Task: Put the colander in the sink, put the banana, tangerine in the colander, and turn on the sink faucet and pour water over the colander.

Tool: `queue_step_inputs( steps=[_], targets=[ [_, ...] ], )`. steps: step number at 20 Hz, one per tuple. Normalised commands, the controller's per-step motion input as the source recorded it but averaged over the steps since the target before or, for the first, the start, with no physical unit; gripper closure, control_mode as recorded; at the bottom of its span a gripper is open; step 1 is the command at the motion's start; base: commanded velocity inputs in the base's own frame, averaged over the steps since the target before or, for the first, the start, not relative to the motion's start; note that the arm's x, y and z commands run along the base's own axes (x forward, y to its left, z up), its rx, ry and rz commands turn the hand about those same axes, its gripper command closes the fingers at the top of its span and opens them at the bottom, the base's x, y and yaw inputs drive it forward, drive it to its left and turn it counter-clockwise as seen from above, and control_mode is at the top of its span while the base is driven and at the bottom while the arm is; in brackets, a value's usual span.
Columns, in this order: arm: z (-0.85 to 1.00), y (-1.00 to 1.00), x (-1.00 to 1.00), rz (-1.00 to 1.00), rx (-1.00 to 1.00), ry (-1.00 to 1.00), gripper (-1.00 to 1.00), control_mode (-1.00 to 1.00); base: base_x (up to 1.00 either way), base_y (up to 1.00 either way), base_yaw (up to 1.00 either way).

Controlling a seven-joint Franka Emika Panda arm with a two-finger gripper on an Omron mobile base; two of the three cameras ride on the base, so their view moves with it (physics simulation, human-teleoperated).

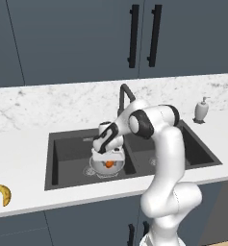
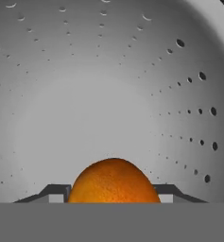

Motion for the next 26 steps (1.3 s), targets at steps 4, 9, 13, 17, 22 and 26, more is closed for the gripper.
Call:
queue_step_inputs(
  steps=[4, 9, 13, 17, 22, 26],
  targets=[
    [-0.38, 0.0, 0.05, 0.0, 0.0, 0.0, 1.0, -1.0, 0.0, 0.0, 0.0],
    [-0.08, 0.0, 0.24, 0.0, 0.0, 0.0, 1.0, -1.0, 0.0, 0.0, 0.0],
    [0.0, 0.0, 0.3, 0.0, 0.0, 0.0, 1.0, -1.0, 0.0, 0.0, 0.0],
    [-0.02, 0.0, 0.24, 0.0, 0.0, 0.0, 1.0, -1.0, 0.0, 0.0, 0.0],
    [0.0, 0.0, 0.0, 0.0, 0.0, 0.0, -1.0, -1.0, 0.0, 0.0, 0.0],
    [0.0, 0.0, 0.0, 0.0, 0.0, 0.0, -1.0, -1.0, 0.0, 0.0, 0.0]
  ],
)
